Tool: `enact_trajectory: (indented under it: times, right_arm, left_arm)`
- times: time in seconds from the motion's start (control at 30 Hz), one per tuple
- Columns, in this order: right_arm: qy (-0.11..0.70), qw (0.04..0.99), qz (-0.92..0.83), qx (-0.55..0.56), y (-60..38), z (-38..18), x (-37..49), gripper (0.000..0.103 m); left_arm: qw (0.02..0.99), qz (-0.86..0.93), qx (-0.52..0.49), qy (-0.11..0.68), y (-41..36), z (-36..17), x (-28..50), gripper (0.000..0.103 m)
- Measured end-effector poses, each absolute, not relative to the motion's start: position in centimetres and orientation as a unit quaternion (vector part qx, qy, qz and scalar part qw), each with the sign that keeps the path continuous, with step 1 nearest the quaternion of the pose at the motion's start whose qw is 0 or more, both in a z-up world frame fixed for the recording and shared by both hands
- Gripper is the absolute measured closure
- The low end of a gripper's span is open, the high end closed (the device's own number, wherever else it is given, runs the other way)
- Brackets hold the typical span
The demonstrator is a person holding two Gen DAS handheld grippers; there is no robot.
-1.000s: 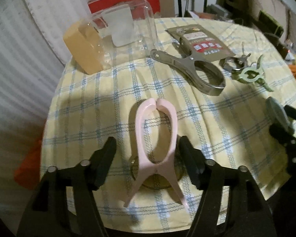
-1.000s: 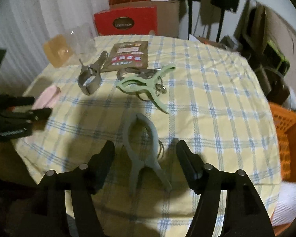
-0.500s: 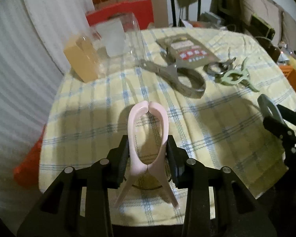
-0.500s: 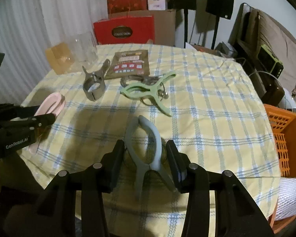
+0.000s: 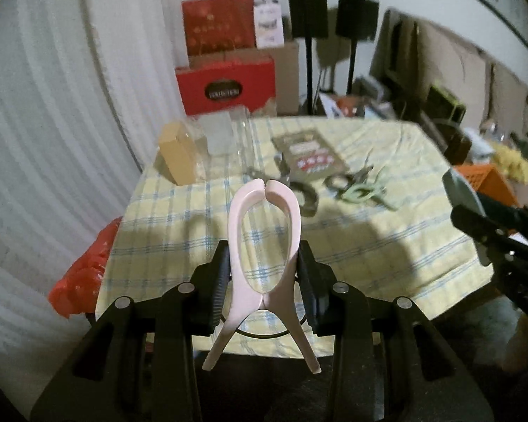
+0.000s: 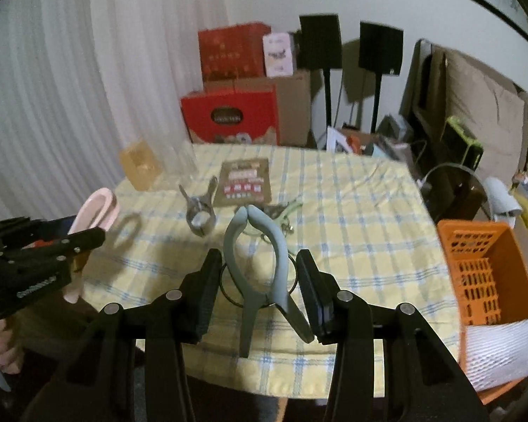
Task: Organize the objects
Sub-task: 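Lift the pink clip with the left gripper while the right gripper holds the grey-blue clip, then carry the pink clip left and grey-blue clip right away from the table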
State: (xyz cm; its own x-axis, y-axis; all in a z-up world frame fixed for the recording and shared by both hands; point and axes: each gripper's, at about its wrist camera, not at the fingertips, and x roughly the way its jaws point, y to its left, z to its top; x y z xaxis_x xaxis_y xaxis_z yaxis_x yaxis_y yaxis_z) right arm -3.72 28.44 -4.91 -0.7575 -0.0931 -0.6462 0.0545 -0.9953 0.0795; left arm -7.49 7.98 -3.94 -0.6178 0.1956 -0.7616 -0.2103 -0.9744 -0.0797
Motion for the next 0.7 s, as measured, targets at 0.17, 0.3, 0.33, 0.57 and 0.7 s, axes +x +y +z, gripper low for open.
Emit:
enact_trajectory:
  times: [0.17,0.3,0.33,0.57,0.7]
  right_arm:
    - [-0.03,0.036,-0.944,0.327,28.8,-2.4,-1.8,0.059]
    - [-0.022,0.037,-0.95,0.31,28.6,-0.5,-0.3,0.059]
    - [-0.021,0.037,-0.951,0.306,28.5,-0.2,0.0,0.059]
    - [-0.021,0.042,-0.957,0.287,28.6,1.9,1.9,0.059]
    - [-0.023,0.041,-0.96,0.276,29.1,2.9,2.8,0.059]
  left_arm:
    - [0.108,0.907,-0.407,0.005,7.2,-2.2,-6.4,0.069]
    - [0.108,0.913,-0.394,0.006,6.9,-1.0,-5.7,0.069]
    - [0.108,0.914,-0.39,0.006,6.9,-0.8,-5.5,0.069]
    - [0.114,0.921,-0.373,0.01,7.2,0.8,-3.9,0.068]
    - [0.108,0.924,-0.365,0.021,7.5,1.3,-3.6,0.069]
